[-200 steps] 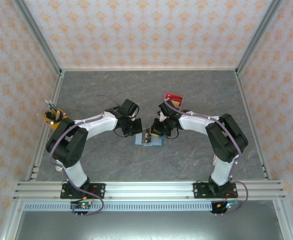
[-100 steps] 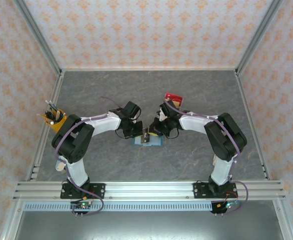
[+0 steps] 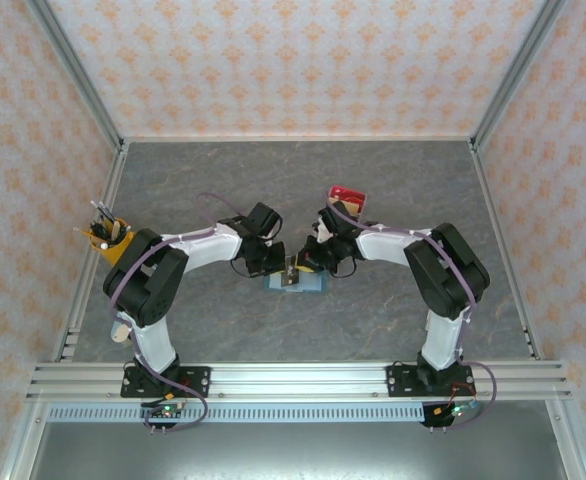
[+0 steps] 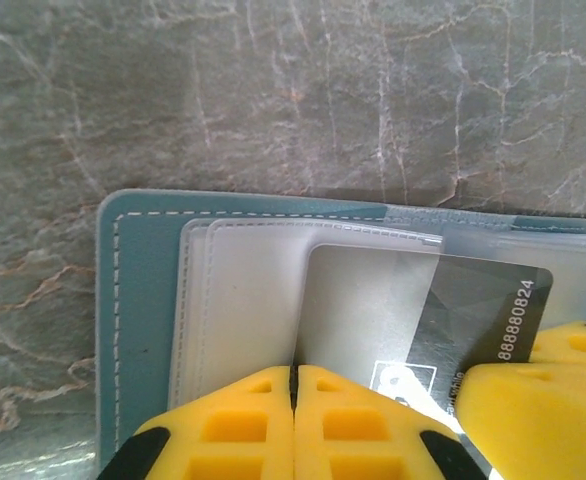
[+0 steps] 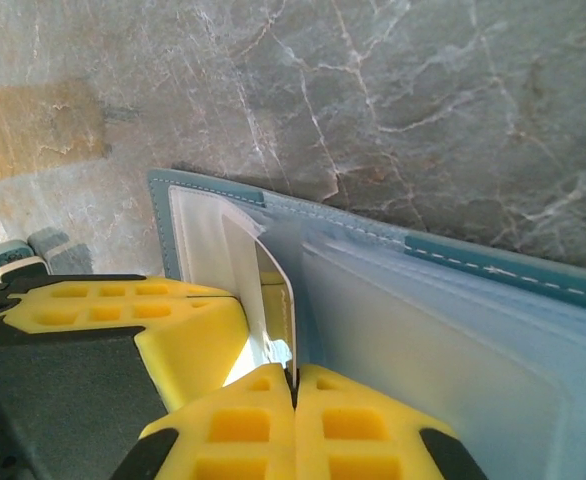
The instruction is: Take the credit cards out of the card holder
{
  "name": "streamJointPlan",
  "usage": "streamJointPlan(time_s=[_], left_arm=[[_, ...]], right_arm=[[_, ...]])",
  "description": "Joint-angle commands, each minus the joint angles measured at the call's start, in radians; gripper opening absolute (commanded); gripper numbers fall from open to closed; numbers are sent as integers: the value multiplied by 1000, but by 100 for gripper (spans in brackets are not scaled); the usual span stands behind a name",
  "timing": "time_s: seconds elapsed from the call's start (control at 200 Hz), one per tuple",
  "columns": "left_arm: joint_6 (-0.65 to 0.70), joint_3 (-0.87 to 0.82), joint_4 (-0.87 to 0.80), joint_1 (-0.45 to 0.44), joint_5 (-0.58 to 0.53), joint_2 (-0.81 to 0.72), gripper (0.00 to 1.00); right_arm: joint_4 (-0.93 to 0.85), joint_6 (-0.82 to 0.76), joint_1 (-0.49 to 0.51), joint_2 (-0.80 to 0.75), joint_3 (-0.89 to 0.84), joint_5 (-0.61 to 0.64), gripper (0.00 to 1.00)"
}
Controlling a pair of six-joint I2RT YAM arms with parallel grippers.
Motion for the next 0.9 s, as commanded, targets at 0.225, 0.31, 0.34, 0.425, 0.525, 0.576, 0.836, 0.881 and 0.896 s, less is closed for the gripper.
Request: streamJointPlan(time_s=[0.225, 0.31, 0.34, 0.425, 0.525, 0.576, 0.836, 0.881, 0.896], left_arm=[[70, 74, -262, 65, -175, -221, 41], [80, 68, -293, 108, -206, -285, 46], [83, 65, -304, 125, -218, -306, 49], [96, 59, -337, 172, -265, -365, 59], [124, 60, -378, 212, -337, -418, 72], [143, 62, -396, 225, -371, -437, 79], [251, 58, -432, 273, -432, -491, 100], [267, 58, -436, 283, -426, -499, 100], [272, 58, -436, 285, -425, -502, 100]], right_arm=[[-339, -271, -34, -227, 95, 169, 0], [-376, -347, -57, -294, 116, 197, 0], [-386, -372, -64, -315, 124, 212, 0], [-418, -469, -86, -365, 155, 279, 0], [-458, -578, -112, -405, 209, 368, 0], [-456, -642, -121, -422, 226, 398, 0], [-443, -944, -174, -400, 323, 433, 0], [-449, -1007, -180, -383, 344, 414, 0], [-453, -1032, -181, -376, 354, 405, 0]])
